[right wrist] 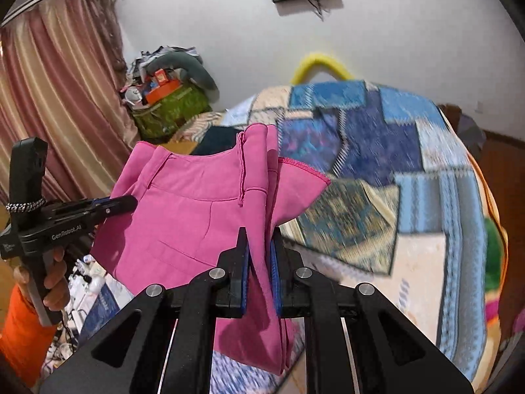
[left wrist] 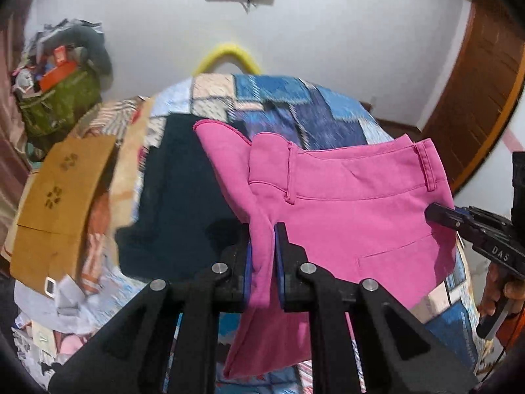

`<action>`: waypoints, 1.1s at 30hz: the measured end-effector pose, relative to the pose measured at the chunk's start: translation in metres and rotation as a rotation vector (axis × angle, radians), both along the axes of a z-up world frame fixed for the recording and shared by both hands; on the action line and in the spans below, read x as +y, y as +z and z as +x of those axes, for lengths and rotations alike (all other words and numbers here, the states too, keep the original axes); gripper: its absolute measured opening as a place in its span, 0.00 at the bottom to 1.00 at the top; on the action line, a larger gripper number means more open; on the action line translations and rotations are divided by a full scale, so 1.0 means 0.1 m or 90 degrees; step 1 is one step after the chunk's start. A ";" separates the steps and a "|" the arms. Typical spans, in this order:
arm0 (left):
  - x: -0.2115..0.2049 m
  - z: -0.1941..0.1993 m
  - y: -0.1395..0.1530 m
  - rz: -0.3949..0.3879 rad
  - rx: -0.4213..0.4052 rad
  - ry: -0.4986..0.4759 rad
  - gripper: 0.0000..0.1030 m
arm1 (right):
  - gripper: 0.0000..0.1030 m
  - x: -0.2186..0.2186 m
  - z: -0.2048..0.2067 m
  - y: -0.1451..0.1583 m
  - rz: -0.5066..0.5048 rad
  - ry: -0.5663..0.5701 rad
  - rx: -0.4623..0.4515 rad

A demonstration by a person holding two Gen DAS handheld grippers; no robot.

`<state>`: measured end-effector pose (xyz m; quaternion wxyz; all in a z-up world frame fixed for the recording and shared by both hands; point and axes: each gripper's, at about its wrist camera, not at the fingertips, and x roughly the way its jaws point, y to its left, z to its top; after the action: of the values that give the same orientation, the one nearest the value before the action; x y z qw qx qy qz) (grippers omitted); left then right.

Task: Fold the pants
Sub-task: 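Lift the folded trousers with both grippers and carry them onto the dark garment, then lower the trousers onto the dark garment and open both grippers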

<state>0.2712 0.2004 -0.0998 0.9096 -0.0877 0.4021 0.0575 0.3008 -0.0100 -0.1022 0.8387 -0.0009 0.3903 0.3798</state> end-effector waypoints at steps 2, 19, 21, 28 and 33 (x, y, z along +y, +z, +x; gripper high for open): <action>0.14 0.05 0.05 0.006 -0.010 0.017 0.12 | 0.10 0.16 0.05 0.05 0.002 0.006 -0.009; 1.56 0.64 -0.74 -0.002 0.052 0.173 0.12 | 0.10 1.63 0.63 -0.54 -0.027 0.030 0.048; 1.70 0.73 -0.96 -0.016 0.068 0.191 0.12 | 0.10 1.75 0.66 -0.72 -0.045 0.023 0.047; 1.87 0.84 -1.51 0.012 0.115 0.210 0.23 | 0.26 1.76 0.65 -1.11 -0.094 -0.016 0.039; 1.87 0.73 -1.44 0.063 0.137 0.198 0.35 | 0.34 1.63 0.62 -1.01 -0.121 -0.016 0.026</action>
<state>0.3443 0.3870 -0.2438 0.8446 -0.0976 0.4754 0.2262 0.3625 0.1531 -0.2028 0.8314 -0.0682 0.4416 0.3302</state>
